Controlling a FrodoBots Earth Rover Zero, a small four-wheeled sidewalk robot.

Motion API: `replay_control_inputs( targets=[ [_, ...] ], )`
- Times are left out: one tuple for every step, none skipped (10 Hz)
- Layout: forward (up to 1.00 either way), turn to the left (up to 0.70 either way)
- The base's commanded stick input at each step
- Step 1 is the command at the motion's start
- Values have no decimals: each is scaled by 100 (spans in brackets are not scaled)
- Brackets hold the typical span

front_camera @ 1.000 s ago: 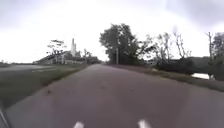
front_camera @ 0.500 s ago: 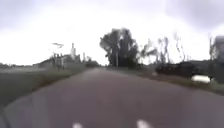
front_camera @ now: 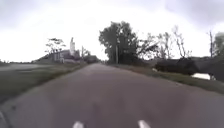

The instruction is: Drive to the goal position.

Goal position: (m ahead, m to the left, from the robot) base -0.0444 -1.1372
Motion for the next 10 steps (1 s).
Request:
replay_control_inputs(
  targets=[
    [100,0],
    [100,0],
    [100,0],
    [100,0],
    [100,0],
    [100,0],
    [100,0],
    [100,0],
    [100,0],
    [100,0]
  ],
)
